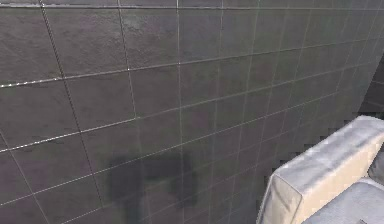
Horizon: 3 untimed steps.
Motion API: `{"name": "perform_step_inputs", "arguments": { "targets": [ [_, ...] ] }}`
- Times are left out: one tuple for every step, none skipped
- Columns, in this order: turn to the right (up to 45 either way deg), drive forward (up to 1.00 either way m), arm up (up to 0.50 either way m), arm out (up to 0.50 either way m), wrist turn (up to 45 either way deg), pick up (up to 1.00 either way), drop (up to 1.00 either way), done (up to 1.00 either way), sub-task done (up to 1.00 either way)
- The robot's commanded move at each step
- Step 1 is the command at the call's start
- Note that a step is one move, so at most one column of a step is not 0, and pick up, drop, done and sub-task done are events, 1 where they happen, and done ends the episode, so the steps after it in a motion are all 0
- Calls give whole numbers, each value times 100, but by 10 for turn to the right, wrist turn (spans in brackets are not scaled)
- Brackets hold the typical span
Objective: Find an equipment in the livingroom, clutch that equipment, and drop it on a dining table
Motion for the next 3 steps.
{"name": "perform_step_inputs", "arguments": {
  "targets": [
    [0, 0, 0, 0, 450, 0, 0, 0, 0],
    [0, 0, 0, 0, 450, 0, 0, 0, 0],
    [0, 0, 0, 0, 240, 0, 0, 0, 0]
  ]
}}
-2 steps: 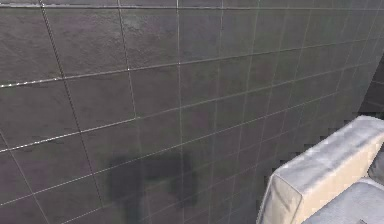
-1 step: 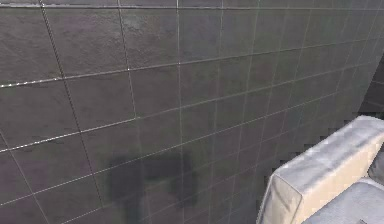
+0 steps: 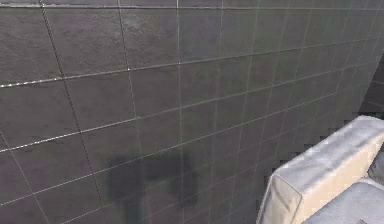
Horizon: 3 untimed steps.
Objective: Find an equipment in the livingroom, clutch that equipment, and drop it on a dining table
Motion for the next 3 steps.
{"name": "perform_step_inputs", "arguments": {
  "targets": [
    [0, 0, -30, 0, 0, 0, 0, 0, 0],
    [0, 0, 0, 0, 0, 100, 0, 0, 0],
    [0, 0, 10, 0, 0, 0, 0, 0, 0]
  ]
}}
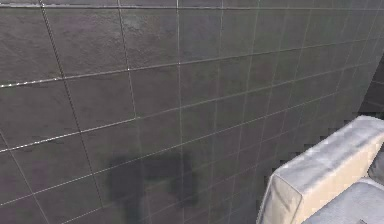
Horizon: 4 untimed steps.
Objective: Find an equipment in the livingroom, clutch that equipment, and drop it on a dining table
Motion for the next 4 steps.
{"name": "perform_step_inputs", "arguments": {
  "targets": [
    [0, 0, 46, 0, 0, 0, 0, 0, 0],
    [0, 0, 0, 0, -450, 0, 0, 0, 0],
    [0, 0, 0, 0, -450, 0, 0, 0, 0],
    [0, 0, 0, 0, -180, 0, 0, 0, 0]
  ]
}}
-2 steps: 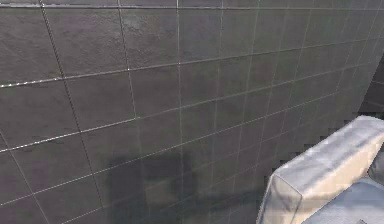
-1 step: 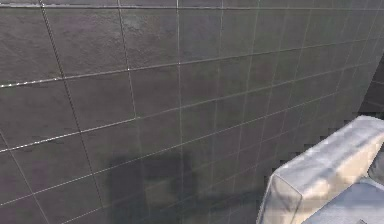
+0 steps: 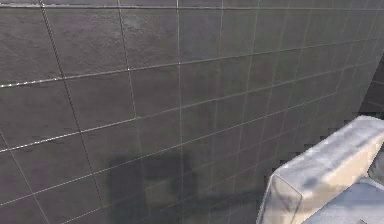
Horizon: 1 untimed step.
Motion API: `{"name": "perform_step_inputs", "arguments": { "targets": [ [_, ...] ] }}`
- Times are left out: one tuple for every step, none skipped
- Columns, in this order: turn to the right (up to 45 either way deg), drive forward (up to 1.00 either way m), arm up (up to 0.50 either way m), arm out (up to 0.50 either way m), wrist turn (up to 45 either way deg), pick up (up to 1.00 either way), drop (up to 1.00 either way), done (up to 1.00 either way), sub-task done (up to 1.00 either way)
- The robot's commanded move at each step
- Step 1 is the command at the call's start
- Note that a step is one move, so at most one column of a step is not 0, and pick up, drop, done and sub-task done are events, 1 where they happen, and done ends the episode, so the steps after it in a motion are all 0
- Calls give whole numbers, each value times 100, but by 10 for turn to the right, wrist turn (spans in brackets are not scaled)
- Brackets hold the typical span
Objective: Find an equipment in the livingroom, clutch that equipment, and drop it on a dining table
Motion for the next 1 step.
{"name": "perform_step_inputs", "arguments": {
  "targets": [
    [0, 0, 0, -48, 0, 0, 0, 0, 0]
  ]
}}
